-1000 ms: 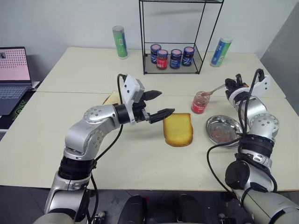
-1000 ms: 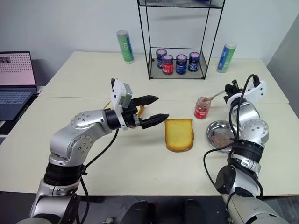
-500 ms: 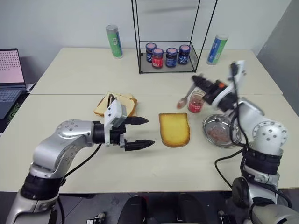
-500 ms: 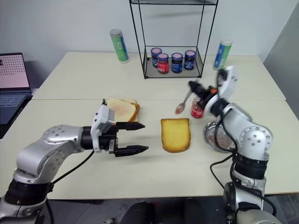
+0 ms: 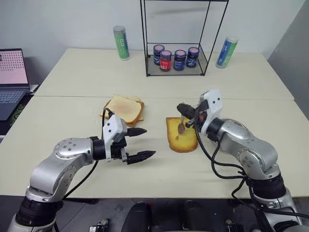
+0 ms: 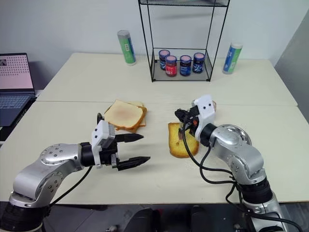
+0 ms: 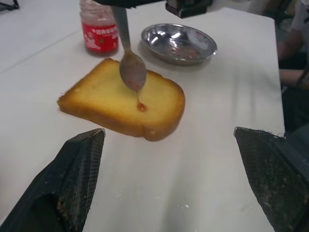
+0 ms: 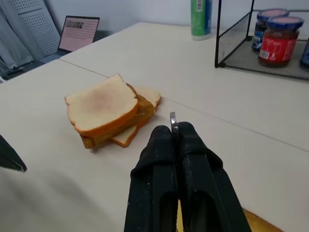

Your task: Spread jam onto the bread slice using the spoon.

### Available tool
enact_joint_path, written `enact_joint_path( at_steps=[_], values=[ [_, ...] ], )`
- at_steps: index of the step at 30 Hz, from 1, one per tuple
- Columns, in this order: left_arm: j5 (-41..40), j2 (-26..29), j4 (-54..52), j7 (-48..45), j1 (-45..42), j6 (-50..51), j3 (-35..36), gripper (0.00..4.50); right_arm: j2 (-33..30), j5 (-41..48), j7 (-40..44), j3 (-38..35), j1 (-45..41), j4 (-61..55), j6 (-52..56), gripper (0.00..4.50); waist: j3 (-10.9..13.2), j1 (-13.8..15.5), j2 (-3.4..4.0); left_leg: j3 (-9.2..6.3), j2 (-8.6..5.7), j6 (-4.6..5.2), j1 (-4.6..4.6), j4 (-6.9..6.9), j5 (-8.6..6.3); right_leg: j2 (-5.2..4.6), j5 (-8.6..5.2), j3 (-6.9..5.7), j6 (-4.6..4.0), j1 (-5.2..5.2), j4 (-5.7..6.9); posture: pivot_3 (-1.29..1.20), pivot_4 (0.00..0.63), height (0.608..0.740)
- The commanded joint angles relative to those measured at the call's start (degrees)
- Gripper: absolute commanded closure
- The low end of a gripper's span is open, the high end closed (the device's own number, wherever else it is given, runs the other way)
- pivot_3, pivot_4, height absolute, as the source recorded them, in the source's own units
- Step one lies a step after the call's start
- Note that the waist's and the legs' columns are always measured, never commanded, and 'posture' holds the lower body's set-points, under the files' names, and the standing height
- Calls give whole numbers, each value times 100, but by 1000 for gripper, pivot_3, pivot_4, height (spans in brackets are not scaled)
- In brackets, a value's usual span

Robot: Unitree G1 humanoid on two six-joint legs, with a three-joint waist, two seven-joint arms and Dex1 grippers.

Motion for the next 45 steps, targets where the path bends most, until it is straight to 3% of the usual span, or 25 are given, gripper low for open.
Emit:
enact_joint_path(
  at_steps=[1, 5, 12, 18, 24, 38, 45],
  values=[
    [-23, -44, -266, 131, -91, -62, 32, 0, -13, -385, 226, 4, -42, -92, -382, 4466, 0, 0, -1, 0, 0, 0, 0, 0, 0, 0, 0, 0, 0, 0, 0, 0, 150, 740],
    [-28, -43, -229, 145, -153, -74, 4, 0, 30, -479, 311, -144, -81, -73, -359, 4466, 0, 0, -1, 0, 0, -1, 1, 0, 1, 0, 0, -1, 0, 0, 3, 0, 150, 740],
    [-11, -78, -128, 119, -364, -48, -92, 0, 787, 1037, -79, -1123, -33, -83, 958, 4466, 0, 1, -2, -1, 0, -2, 3, 1, 1, 0, 1, -1, -1, 3, 5, 0, 150, 740],
    [-32, -165, -180, 206, -439, 15, -160, 0, 1221, 1318, -387, -1409, 256, 265, 1342, 4466, -2, -3, -4, -1, 0, -2, 4, 0, 1, -1, 1, -1, -1, 4, 7, 0, 150, 740],
    [-58, -124, -229, 244, -409, 46, -125, 0, 1021, 781, -147, -1215, 412, 700, 941, 4466, -1, -5, -3, 0, -2, -2, 6, 1, 1, 0, 1, 0, -1, 4, 8, 0, 150, 740],
    [-27, -155, -114, 187, -603, 70, -226, 0, 704, 348, -125, -1831, -430, 1568, 208, 4466, -2, -4, -4, -1, -2, -2, 8, 4, 1, 1, 1, 0, 0, 9, 8, 0, 150, 740],
    [-92, -132, -166, 174, -594, 128, -218, 0, 969, 1395, -96, -2015, -412, 953, 1120, 4466, -2, -4, -4, -2, -1, -2, 8, 4, 2, 1, 1, 0, -1, 9, 10, 0, 150, 740]
  ],
)
